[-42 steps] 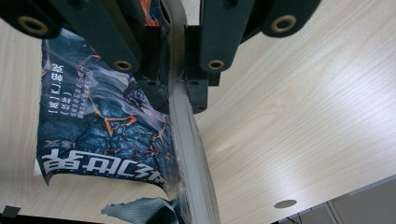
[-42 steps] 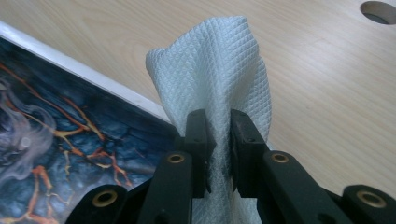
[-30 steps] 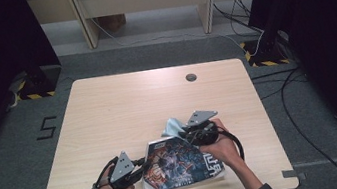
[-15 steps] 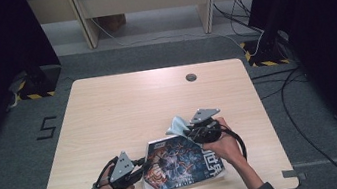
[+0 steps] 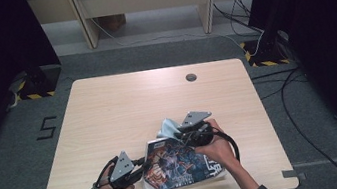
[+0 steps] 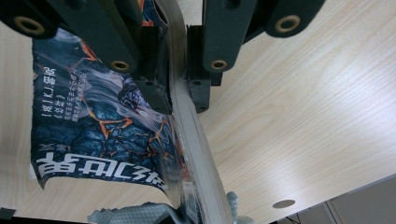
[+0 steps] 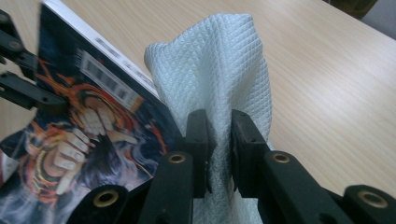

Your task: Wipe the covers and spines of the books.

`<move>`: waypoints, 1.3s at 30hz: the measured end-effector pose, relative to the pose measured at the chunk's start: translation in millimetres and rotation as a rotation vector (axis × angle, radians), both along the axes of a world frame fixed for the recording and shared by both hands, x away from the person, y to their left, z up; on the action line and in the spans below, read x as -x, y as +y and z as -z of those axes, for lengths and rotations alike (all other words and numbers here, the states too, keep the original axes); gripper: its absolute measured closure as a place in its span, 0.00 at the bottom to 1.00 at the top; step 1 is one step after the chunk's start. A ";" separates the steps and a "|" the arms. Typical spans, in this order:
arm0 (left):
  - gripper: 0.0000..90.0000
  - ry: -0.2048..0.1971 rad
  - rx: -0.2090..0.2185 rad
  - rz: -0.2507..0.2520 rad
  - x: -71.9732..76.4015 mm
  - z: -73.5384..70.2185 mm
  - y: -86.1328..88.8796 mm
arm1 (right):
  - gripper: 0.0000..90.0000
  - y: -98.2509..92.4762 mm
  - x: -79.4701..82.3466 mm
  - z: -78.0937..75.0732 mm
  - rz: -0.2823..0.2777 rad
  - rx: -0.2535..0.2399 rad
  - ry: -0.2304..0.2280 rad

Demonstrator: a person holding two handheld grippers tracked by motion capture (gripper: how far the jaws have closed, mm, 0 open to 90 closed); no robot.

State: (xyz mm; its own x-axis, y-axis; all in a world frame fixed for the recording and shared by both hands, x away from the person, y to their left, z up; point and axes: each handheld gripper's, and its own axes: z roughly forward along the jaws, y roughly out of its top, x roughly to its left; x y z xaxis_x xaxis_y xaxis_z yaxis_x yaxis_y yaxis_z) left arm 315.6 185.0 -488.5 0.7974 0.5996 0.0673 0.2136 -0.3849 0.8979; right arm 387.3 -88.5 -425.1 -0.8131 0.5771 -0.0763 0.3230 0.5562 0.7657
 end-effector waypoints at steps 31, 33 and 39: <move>0.88 -0.006 -0.004 0.002 0.3 0.4 -0.5 | 0.88 28.3 12.2 -14.5 -0.082 0.048 -0.068; 0.88 -0.002 -0.006 0.001 0.3 0.5 -0.2 | 0.88 21.8 6.8 -9.9 -0.059 0.055 -0.050; 0.88 0.001 -0.005 0.001 0.0 0.4 0.1 | 0.88 6.4 -4.8 -2.2 -0.015 0.064 -0.007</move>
State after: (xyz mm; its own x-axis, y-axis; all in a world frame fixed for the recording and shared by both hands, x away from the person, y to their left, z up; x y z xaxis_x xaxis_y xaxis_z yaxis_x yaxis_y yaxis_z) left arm 315.6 185.1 -488.9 0.7983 0.5983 0.0692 0.2141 -0.3892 0.8959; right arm 392.1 -82.1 -422.9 -0.8212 0.5583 -0.1181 0.3088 0.6088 0.7308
